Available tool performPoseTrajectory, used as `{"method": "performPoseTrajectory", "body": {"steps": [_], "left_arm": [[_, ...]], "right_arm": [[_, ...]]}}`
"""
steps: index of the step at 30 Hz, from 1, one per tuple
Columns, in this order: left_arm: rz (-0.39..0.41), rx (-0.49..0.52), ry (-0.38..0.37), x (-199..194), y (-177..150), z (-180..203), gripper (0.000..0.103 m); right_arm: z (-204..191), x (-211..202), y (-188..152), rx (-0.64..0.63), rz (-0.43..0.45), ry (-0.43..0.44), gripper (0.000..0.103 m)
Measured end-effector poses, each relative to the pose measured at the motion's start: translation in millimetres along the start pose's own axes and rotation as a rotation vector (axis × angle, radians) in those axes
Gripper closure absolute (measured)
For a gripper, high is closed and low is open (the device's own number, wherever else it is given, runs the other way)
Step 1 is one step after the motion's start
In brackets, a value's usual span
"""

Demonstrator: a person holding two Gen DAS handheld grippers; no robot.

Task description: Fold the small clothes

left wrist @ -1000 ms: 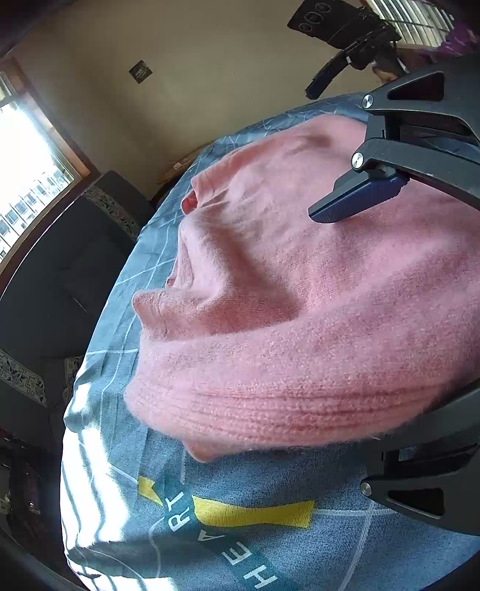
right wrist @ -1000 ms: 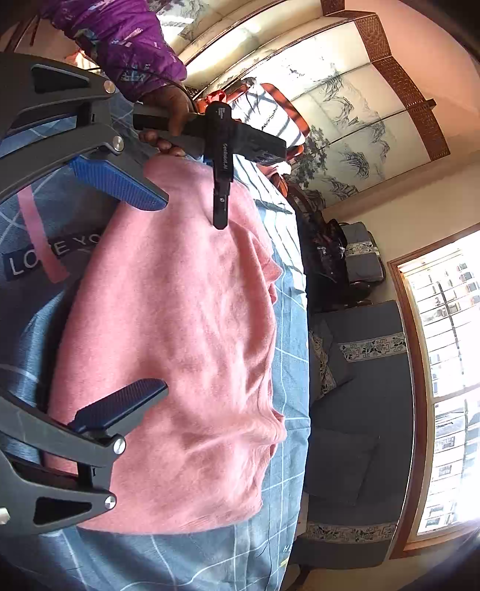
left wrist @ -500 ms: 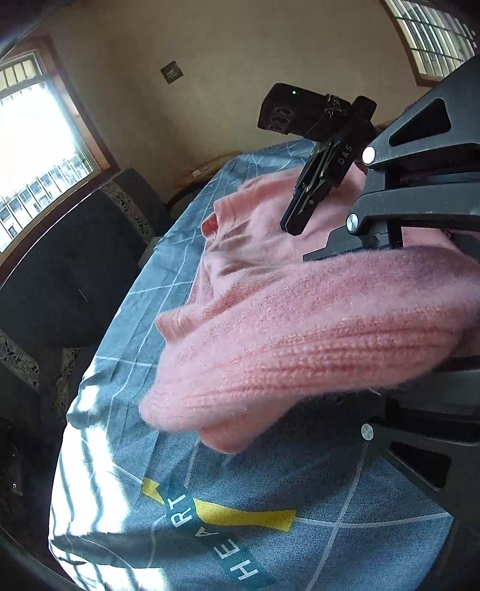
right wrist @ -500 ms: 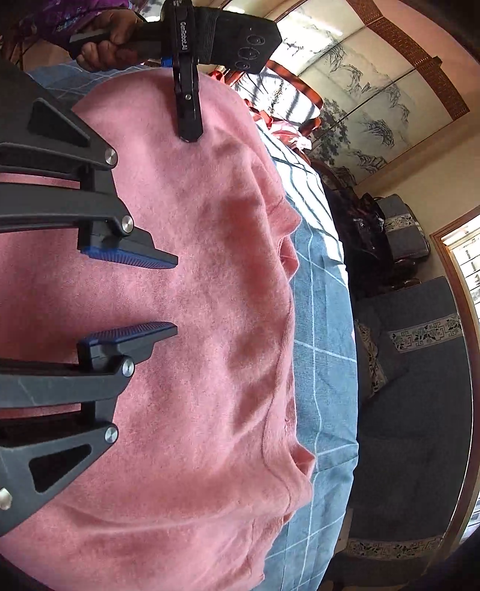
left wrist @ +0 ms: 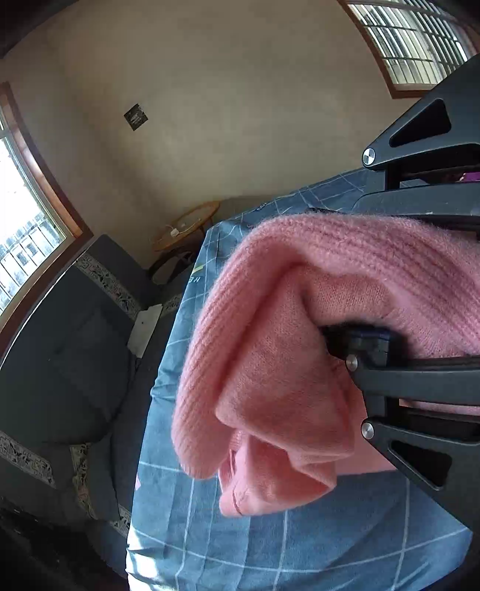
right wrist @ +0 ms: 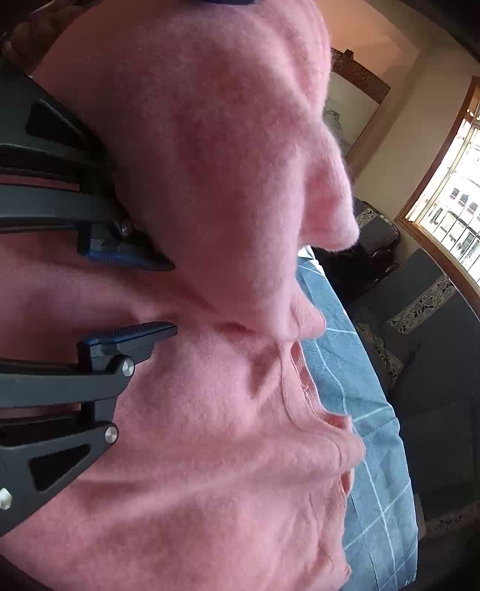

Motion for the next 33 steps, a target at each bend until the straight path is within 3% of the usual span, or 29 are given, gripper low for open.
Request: {"method": "performPoseTrajectory", "body": {"steps": [3, 5, 8, 12, 14, 15, 16, 18, 19, 21, 23, 28, 31, 33], "left_arm": [[-0.027, 0.079, -0.014, 37, 4, 31, 0.068], [-0.072, 0.071, -0.081, 62, 2, 42, 0.046], [-0.083, 0.02, -0.157, 76, 1, 46, 0.043], [-0.021, -0.006, -0.312, 44, -1, 42, 0.036], [0.069, -0.005, -0.354, 15, -3, 33, 0.025], [0.119, 0.002, -0.334, 0, -8, 24, 0.02], [0.165, 0.007, -0.267, -12, -11, 12, 0.01], [0.231, 0.029, -0.1, -25, -26, -14, 0.009], [0.228, 0.028, -0.06, -24, -37, -27, 0.009], [0.191, -0.009, -0.084, -11, -59, -45, 0.009], [0.19, -0.021, -0.154, 5, -83, -47, 0.009], [0.129, 0.152, -0.16, 62, -129, -2, 0.009], [0.012, 0.274, -0.053, 99, -151, 13, 0.009], [0.004, 0.375, 0.012, 103, -161, 21, 0.009]], "right_arm": [[24, -43, -14, 0.027, 0.046, -0.016, 0.074], [43, -66, -23, 0.051, 0.066, -0.008, 0.073], [68, -82, -37, 0.071, 0.059, -0.028, 0.072], [80, -90, -50, 0.087, 0.059, 0.027, 0.074], [84, -98, -56, 0.106, 0.066, 0.073, 0.071], [88, -103, -59, 0.129, 0.069, 0.098, 0.067], [91, -107, -63, 0.153, 0.074, 0.132, 0.065], [94, -118, -67, 0.195, 0.099, 0.212, 0.058], [95, -125, -69, 0.216, 0.115, 0.248, 0.054], [97, -138, -70, 0.261, 0.143, 0.338, 0.032], [96, -144, -64, 0.279, 0.164, 0.381, 0.027], [89, -141, -40, 0.244, 0.121, 0.213, 0.025], [95, -135, -34, 0.24, 0.086, 0.094, 0.025], [99, -130, -29, 0.228, 0.068, 0.073, 0.025]]}}
Point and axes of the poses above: each gripper's, at about its wrist camera, not at the fingertips, and x roughly the way its jaws point, z to its right, y to its top, the point moved 6 cm from there along x, roughly the way its jaws point, and after that the axes turned 7 degrees about -z, right-handed, at the moved point
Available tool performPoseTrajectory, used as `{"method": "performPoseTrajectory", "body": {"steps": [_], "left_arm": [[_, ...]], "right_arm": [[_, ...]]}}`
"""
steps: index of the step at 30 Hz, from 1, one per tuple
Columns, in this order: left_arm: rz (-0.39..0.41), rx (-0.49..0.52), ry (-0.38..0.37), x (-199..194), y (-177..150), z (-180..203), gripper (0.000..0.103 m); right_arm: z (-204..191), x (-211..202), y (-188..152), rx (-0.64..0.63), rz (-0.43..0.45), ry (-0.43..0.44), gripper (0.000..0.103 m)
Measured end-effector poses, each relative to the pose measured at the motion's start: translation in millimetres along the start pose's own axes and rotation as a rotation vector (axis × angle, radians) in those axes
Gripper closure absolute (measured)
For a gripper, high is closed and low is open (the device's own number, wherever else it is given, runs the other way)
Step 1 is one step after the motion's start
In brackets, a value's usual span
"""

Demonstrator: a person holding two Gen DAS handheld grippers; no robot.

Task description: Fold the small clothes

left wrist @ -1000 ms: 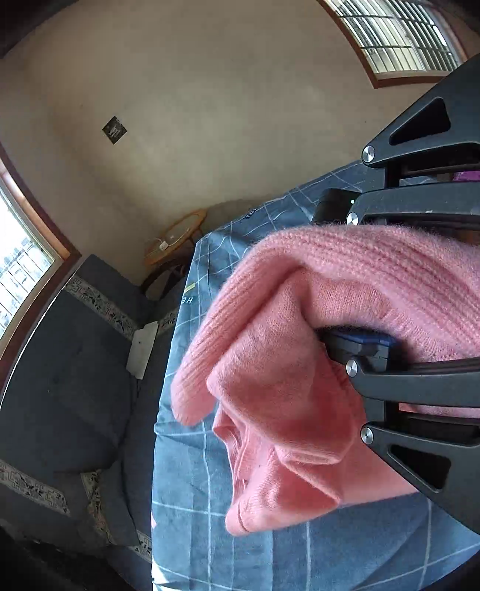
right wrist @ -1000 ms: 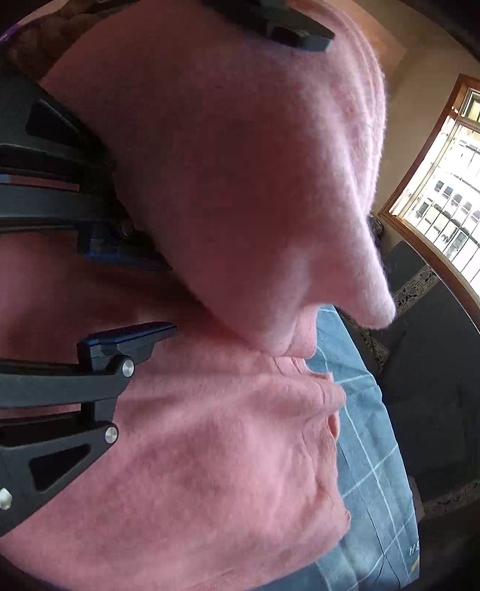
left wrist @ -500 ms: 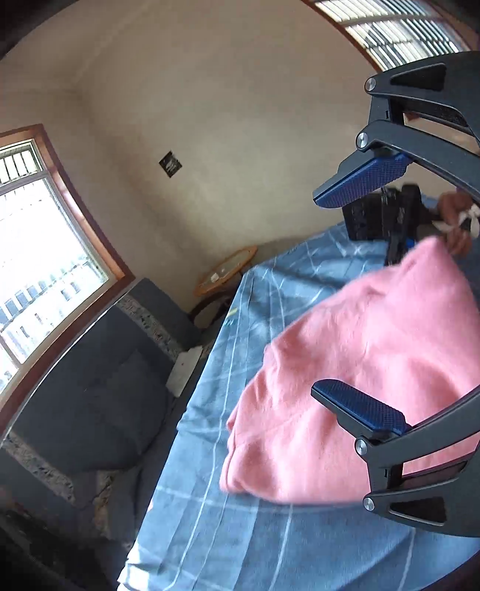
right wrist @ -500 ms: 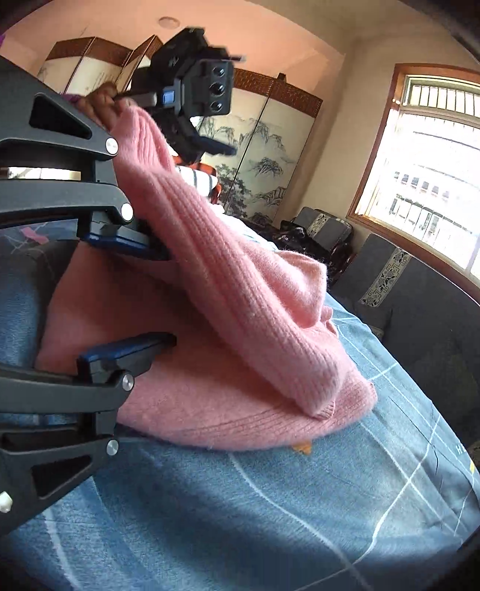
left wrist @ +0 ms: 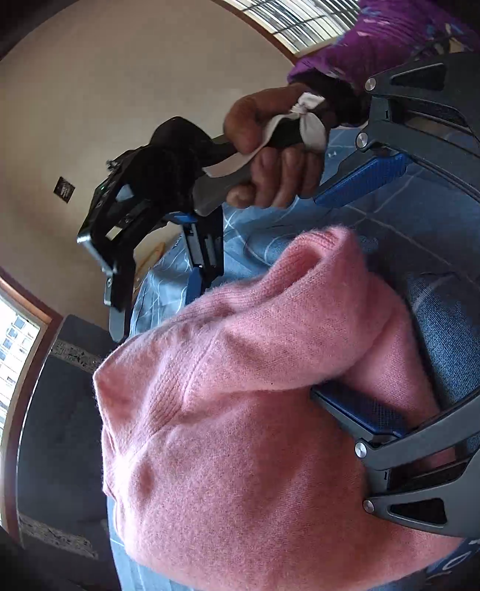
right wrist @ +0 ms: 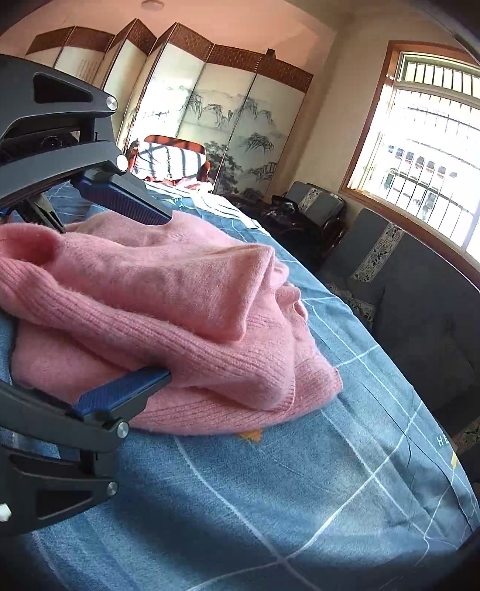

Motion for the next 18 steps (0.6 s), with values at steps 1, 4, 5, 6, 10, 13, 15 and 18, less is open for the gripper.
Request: {"method": "performPoseTrajectory", "body": {"steps": [1, 4, 5, 6, 10, 13, 15, 18], "left_arm": [[-0.003, 0.013, 0.0, -2, -1, 2, 0.009], [0.02, -0.037, -0.058, -15, -2, -3, 0.009], [0.026, -0.052, -0.05, -19, -3, -6, 0.009], [0.033, -0.064, -0.04, -24, -4, -9, 0.009], [0.153, -0.117, 0.015, -58, -12, -27, 0.009], [0.229, -0.2, 0.053, -82, -23, -53, 0.009], [0.256, -0.246, 0.063, -90, -33, -69, 0.009], [0.242, -0.302, 0.084, -88, -49, -89, 0.009]], "right_arm": [[-3, 5, 1, -0.002, -0.013, -0.004, 0.025], [-16, 21, 7, -0.052, -0.032, -0.079, 0.025], [-20, 27, 10, -0.073, -0.036, -0.117, 0.025], [-24, 32, 13, -0.098, -0.038, -0.153, 0.026], [-37, 57, 19, -0.23, -0.086, -0.314, 0.081], [-49, 54, 30, -0.271, -0.074, -0.296, 0.085], [-70, 23, 38, -0.294, 0.029, -0.158, 0.087], [-71, -3, 42, -0.327, 0.109, -0.121, 0.087]]}}
Point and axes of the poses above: each gripper's, at about its wrist camera, not at the fingertips, and x roughly the way its jaws point, z to its right, y to its top, the point moved 6 cm from there along x, roughly the way its jaws point, and after that the axes turned 7 degrees about -z, right-handed, at the moved point
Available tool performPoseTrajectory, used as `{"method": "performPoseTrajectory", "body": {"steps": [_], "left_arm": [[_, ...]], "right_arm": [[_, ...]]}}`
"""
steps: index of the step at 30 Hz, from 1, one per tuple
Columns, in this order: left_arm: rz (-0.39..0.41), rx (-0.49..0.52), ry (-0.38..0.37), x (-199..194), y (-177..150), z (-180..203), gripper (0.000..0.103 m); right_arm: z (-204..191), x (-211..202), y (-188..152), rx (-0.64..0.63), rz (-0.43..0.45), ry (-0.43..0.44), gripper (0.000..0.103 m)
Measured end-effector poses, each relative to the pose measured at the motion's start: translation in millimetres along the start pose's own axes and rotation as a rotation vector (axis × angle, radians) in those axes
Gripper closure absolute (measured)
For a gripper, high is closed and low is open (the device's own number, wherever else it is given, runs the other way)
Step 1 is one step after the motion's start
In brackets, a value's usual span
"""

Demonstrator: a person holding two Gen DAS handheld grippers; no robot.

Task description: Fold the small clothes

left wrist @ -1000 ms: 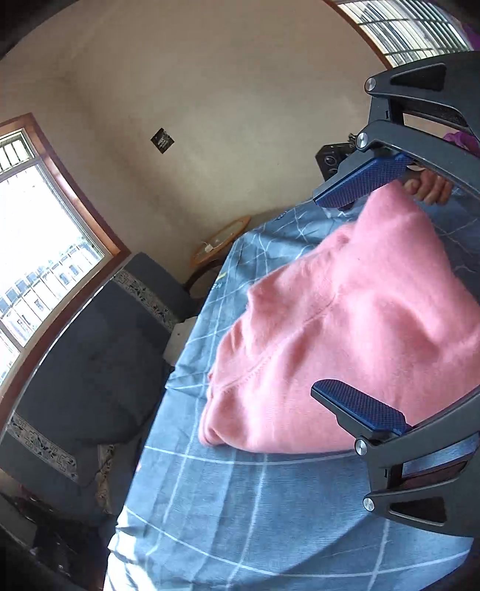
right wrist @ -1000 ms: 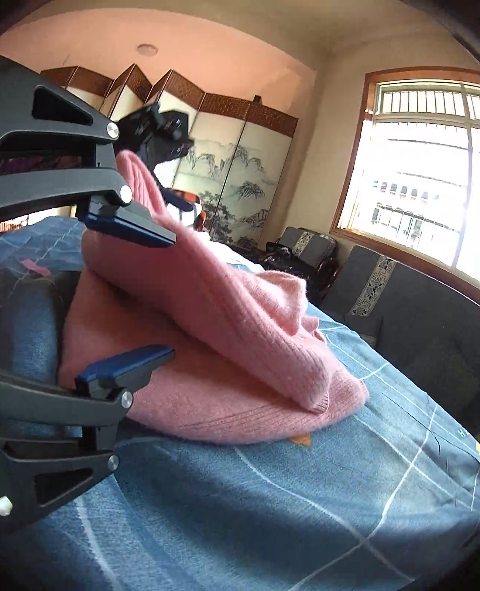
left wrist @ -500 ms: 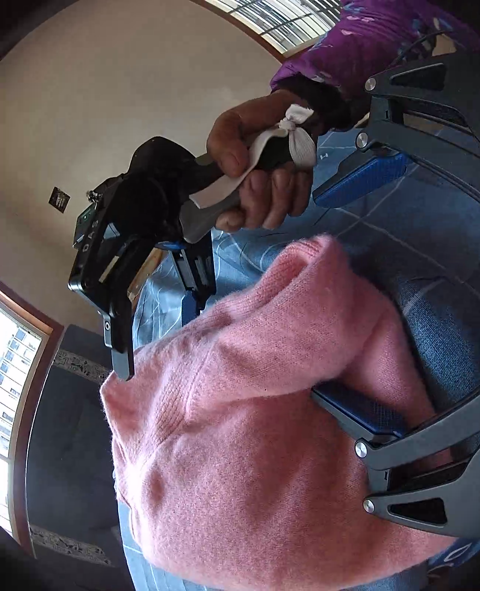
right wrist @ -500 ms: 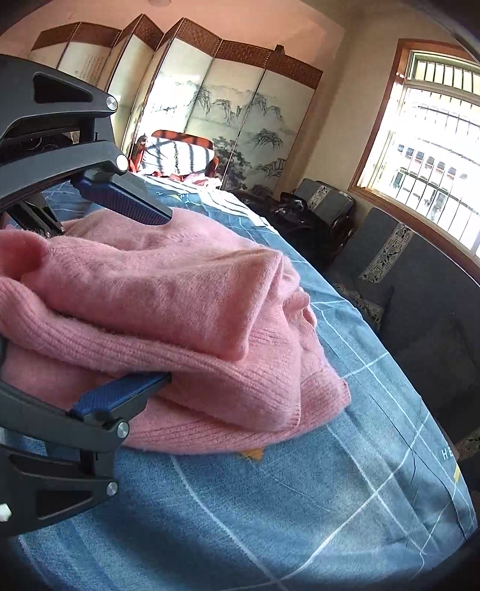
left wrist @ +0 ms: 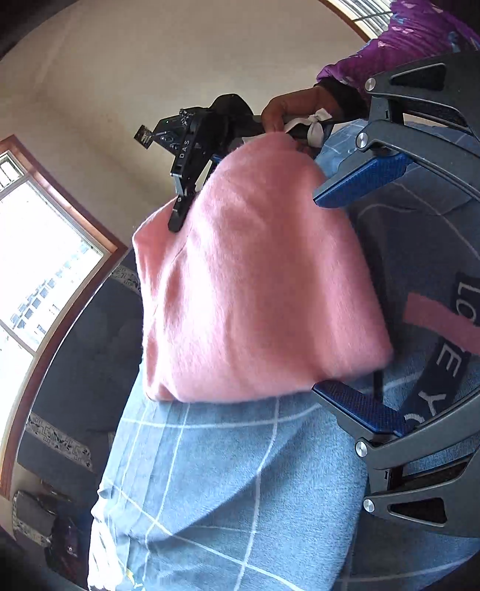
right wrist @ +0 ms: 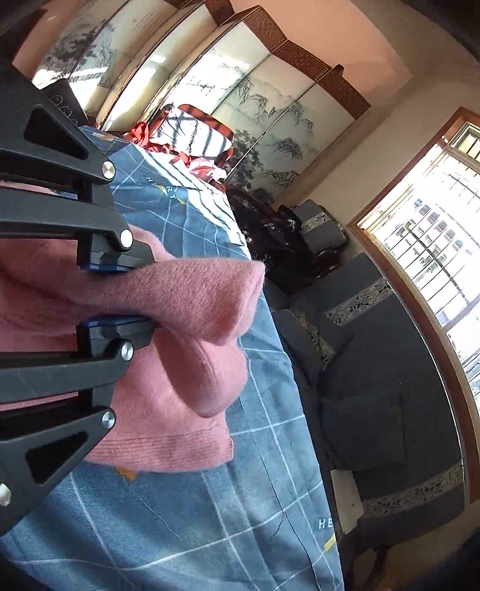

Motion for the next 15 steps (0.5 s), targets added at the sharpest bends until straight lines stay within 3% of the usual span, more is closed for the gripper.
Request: {"method": "performPoseTrajectory", "body": {"steps": [2, 5, 7, 9, 12, 15], "left_arm": [[-0.028, -0.055, -0.027, 0, -7, -11, 0.009], [-0.009, -0.026, -0.008, 0, -13, -10, 0.009], [-0.027, 0.006, 0.009, 6, -18, -5, 0.009], [-0.041, 0.03, 0.022, 14, -16, 2, 0.009], [-0.041, 0.042, 0.025, 18, -11, 2, 0.009], [-0.016, 0.029, 0.027, 18, -10, 4, 0.009]], "right_arm": [[27, 4, -9, 0.058, -0.009, 0.015, 0.087], [76, 22, -29, 0.168, -0.036, -0.006, 0.086], [93, 27, -38, 0.221, -0.029, 0.044, 0.085], [99, 24, -42, 0.267, -0.017, 0.085, 0.066], [97, 6, -43, 0.307, 0.004, 0.087, 0.055], [76, -25, -48, 0.251, 0.037, 0.043, 0.051]]}}
Point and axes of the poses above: each gripper's, at about its wrist camera, not at the fingertips, and x roughly the way its jaws point, z to its right, y to its top, the point moved 6 cm from there along x, roughly the way its jaws point, and after that the axes turned 7 degrees about -z, right-handed, at the moved point
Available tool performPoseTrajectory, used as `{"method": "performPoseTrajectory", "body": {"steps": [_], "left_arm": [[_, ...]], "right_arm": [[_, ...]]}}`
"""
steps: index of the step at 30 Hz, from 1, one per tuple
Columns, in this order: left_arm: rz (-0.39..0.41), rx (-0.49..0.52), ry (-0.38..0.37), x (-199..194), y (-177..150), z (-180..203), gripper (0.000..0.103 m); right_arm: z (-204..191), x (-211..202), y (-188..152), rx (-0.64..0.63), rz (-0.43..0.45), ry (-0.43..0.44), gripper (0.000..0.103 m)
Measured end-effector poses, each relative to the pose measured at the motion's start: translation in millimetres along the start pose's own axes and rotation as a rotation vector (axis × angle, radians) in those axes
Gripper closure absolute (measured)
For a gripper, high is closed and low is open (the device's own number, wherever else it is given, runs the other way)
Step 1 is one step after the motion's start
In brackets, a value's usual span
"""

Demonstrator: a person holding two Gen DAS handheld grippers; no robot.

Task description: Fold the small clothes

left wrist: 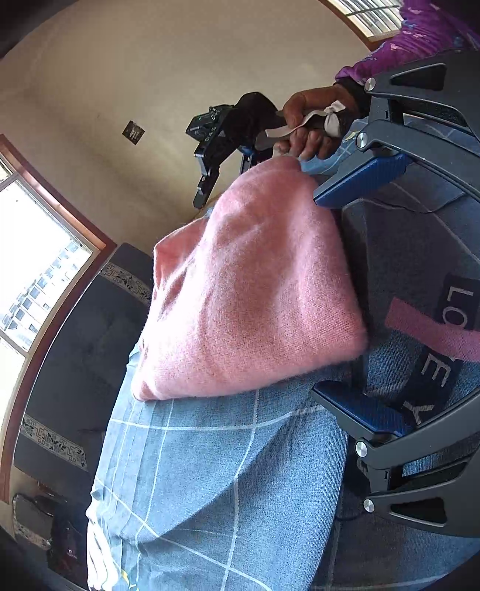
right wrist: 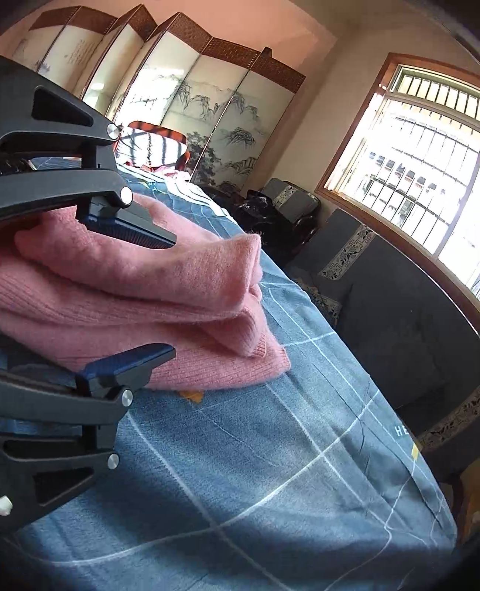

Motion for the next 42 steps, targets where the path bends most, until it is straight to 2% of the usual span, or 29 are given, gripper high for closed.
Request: {"method": "performPoseTrajectory", "body": {"steps": [3, 5, 8, 10, 12, 16, 19, 23, 25, 28, 30, 33, 35, 36, 37, 38, 42], "left_arm": [[-0.01, -0.016, 0.015, 1, -3, -4, 0.009], [-0.022, -0.019, 0.032, 5, -4, -4, 0.009], [-0.065, -0.045, 0.041, 8, -7, -5, 0.009], [-0.06, -0.047, 0.043, 1, -12, -3, 0.008], [-0.06, -0.046, 0.035, -6, -17, -4, 0.008], [-0.076, -0.021, 0.056, -14, -27, -3, 0.008], [-0.053, 0.039, 0.112, -23, -26, 9, 0.008], [0.054, 0.089, 0.144, -35, -6, 33, 0.008], [0.086, 0.119, 0.153, -32, 9, 43, 0.008], [0.091, 0.142, 0.155, -15, 26, 51, 0.007], [0.045, 0.153, 0.177, 7, 30, 51, 0.007], [-0.045, 0.146, 0.162, 38, 27, 51, 0.007], [-0.063, 0.186, 0.189, 49, 20, 53, 0.007], [-0.063, 0.213, 0.197, 50, 19, 57, 0.007], [-0.06, 0.232, 0.183, 50, 19, 60, 0.007], [-0.058, 0.244, 0.162, 49, 18, 63, 0.006], [-0.074, 0.249, 0.156, 53, 17, 63, 0.006]], "right_arm": [[-42, -26, -24, -0.147, 0.037, -0.04, 0.051], [-68, -25, -48, -0.266, 0.015, -0.097, 0.051], [-74, 1, -85, -0.431, -0.064, -0.298, 0.053], [-46, 18, -102, -0.444, -0.131, -0.421, 0.056], [-31, 14, -109, -0.408, -0.109, -0.378, 0.054], [-19, 9, -103, -0.332, -0.128, -0.292, 0.048], [-27, -4, -96, -0.299, -0.11, -0.257, 0.047], [-71, -40, -75, -0.379, 0.035, -0.292, 0.045], [-99, -43, -64, -0.439, 0.068, -0.285, 0.045], [-135, -26, -48, -0.509, 0.061, -0.264, 0.045], [-148, -7, -36, -0.559, 0.049, -0.308, 0.047], [-132, 26, -14, -0.539, -0.002, -0.393, 0.047], [-103, 47, -3, -0.521, -0.052, -0.481, 0.047], [-78, 57, 3, -0.488, -0.103, -0.551, 0.049], [-57, 61, 5, -0.434, -0.138, -0.585, 0.049], [-42, 58, 7, -0.372, -0.145, -0.544, 0.049], [-30, 1, 1, -0.18, -0.032, -0.266, 0.049]]}}
Point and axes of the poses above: each gripper's, at about its wrist camera, not at the fingertips, and x roughly the way its jaws point, z to its right, y to its top, the point moved 6 cm from there along x, roughly the way its jaws point, and after that the axes turned 7 degrees about -z, right-handed, at the moved point
